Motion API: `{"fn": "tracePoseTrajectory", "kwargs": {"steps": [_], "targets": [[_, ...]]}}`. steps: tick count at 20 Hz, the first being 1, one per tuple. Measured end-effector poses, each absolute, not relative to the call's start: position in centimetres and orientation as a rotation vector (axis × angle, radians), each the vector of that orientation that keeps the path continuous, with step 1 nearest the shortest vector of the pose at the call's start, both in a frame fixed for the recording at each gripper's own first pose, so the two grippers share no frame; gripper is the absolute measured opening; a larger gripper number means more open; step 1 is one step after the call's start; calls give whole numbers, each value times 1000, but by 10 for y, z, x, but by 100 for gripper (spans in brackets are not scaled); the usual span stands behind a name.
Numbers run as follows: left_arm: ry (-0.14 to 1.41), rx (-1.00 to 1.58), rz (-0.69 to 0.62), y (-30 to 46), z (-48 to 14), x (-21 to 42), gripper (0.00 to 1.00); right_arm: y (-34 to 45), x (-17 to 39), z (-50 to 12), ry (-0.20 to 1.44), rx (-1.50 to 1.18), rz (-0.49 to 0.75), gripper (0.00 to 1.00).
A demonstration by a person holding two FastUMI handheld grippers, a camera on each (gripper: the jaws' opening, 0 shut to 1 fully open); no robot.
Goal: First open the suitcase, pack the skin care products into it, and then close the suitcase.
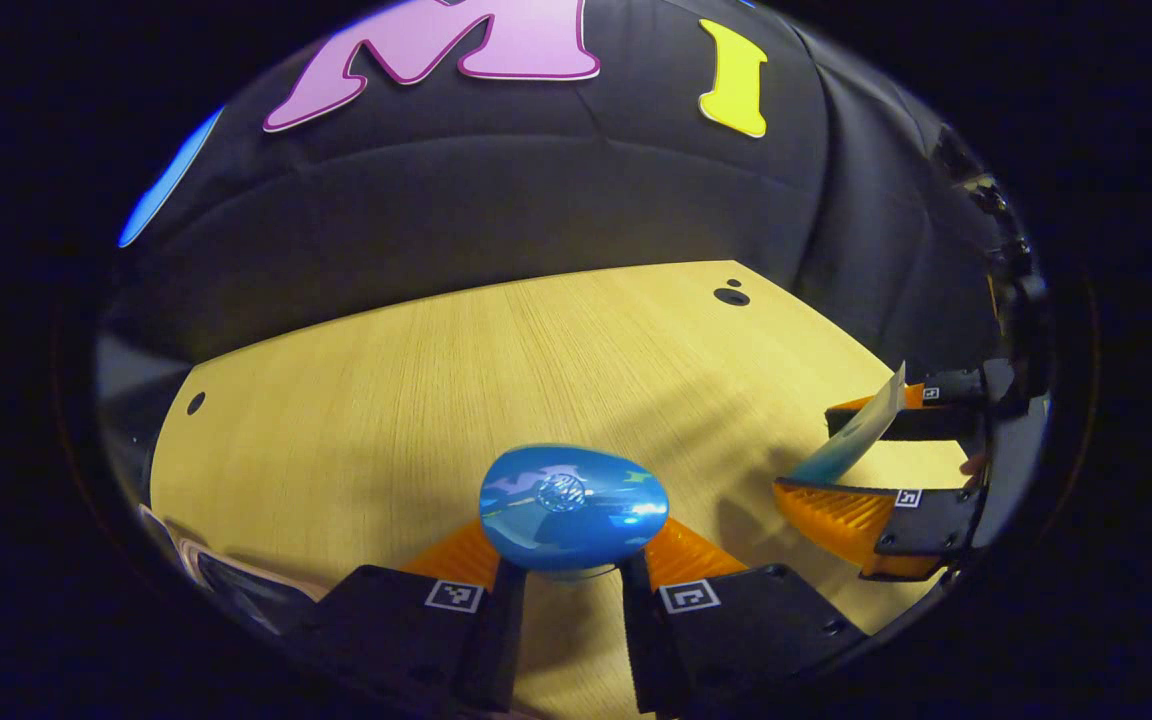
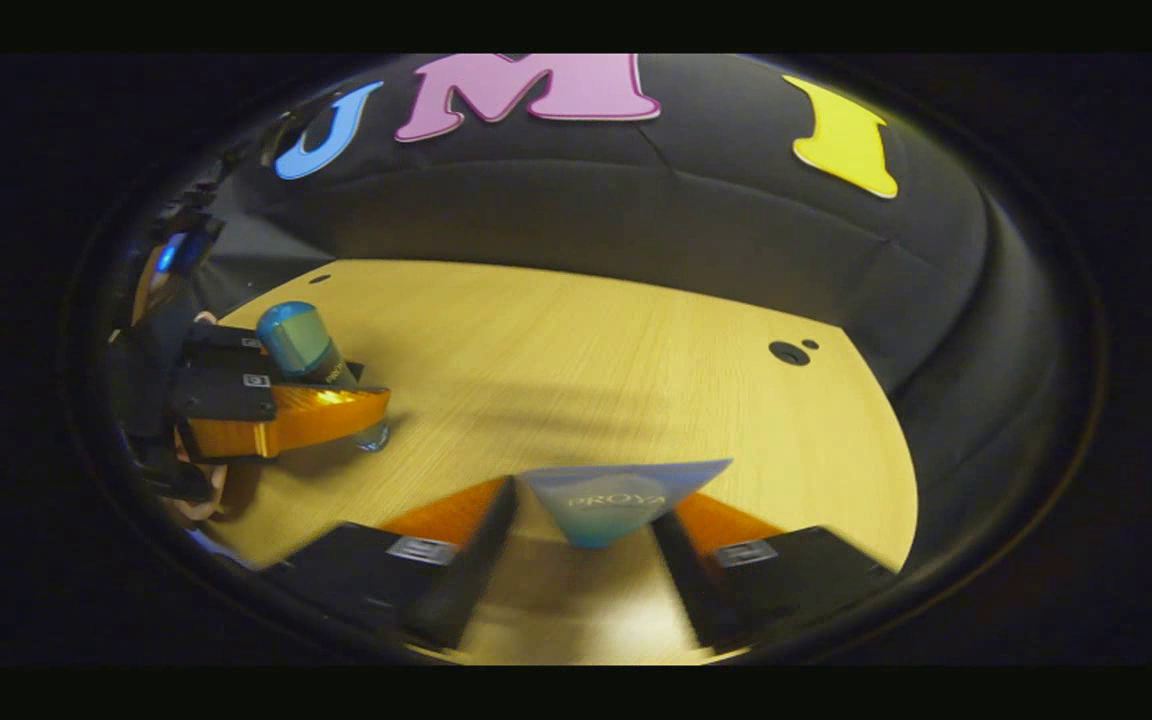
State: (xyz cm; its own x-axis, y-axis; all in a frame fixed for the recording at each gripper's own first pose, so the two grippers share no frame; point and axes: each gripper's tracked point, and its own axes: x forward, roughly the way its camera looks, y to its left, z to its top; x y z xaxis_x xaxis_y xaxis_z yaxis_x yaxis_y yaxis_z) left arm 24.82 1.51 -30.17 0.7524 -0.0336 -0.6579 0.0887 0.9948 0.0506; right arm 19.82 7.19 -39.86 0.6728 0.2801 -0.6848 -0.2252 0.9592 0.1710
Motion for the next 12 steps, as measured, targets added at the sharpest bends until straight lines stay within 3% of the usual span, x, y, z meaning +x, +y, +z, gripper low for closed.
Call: {"fn": "tracePoseTrajectory", "kwargs": {"steps": [1,6,12], "targets": [[733,79,-68,14,-303,248,49,75,202,-394,779,124,280,48],[821,1,-120,7,-291,241,46,76,198,-381,788,122,283,49],[789,12,-136,43,-205,192,46,75,178,-306,669,155,297,49]]}}
